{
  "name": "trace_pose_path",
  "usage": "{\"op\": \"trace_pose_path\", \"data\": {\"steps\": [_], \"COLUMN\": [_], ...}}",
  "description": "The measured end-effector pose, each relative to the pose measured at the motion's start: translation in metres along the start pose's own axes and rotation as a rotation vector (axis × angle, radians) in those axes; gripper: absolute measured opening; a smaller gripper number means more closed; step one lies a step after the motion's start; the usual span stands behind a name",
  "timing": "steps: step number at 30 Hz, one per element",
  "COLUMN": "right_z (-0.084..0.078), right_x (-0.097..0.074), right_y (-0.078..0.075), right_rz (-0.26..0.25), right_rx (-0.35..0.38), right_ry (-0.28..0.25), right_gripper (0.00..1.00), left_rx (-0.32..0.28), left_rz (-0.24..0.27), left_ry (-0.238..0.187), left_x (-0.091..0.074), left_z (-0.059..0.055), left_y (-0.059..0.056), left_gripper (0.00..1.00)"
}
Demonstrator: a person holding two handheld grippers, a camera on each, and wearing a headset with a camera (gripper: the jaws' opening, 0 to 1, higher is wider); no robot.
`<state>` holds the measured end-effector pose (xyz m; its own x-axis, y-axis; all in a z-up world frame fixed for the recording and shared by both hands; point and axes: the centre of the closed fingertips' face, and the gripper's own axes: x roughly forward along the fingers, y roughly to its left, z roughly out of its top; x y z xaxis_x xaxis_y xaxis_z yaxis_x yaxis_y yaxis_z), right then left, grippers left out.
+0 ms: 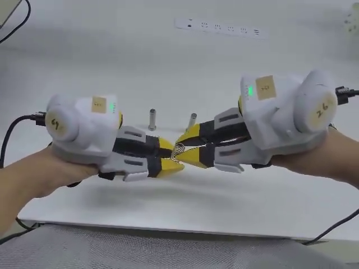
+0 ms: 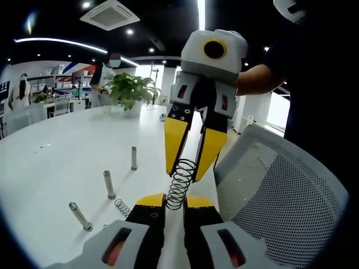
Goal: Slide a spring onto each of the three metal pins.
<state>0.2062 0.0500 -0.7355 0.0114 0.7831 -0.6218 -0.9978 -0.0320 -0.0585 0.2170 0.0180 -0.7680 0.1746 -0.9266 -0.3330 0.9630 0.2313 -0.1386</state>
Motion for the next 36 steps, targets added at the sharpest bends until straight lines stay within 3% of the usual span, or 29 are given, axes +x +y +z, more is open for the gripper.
{"op": "trace_pose_path", "data": {"steps": [9,19,24,36], "right_z": [0.0,0.001,0.0,-0.002], "right_x": [0.0,-0.002,-0.004,-0.007], "right_y": [-0.003,-0.007,-0.01,-0.014], "right_rz": [-0.009,-0.025,-0.034,-0.052], "right_rx": [-0.008,-0.007,-0.008,0.0], "right_ry": [0.006,0.003,0.006,0.004], "right_gripper": [0.07,0.07,0.07,0.07], "left_rx": [-0.026,-0.041,-0.048,-0.049], "left_rz": [0.013,0.028,0.065,0.126], "left_ry": [-0.011,0.005,0.014,0.02], "left_x": [0.0,-0.005,-0.011,-0.028], "left_z": [0.002,-0.004,-0.009,-0.013], "left_y": [0.002,0.004,0.009,0.022], "left_gripper": [0.08,0.13,0.2,0.26]}}
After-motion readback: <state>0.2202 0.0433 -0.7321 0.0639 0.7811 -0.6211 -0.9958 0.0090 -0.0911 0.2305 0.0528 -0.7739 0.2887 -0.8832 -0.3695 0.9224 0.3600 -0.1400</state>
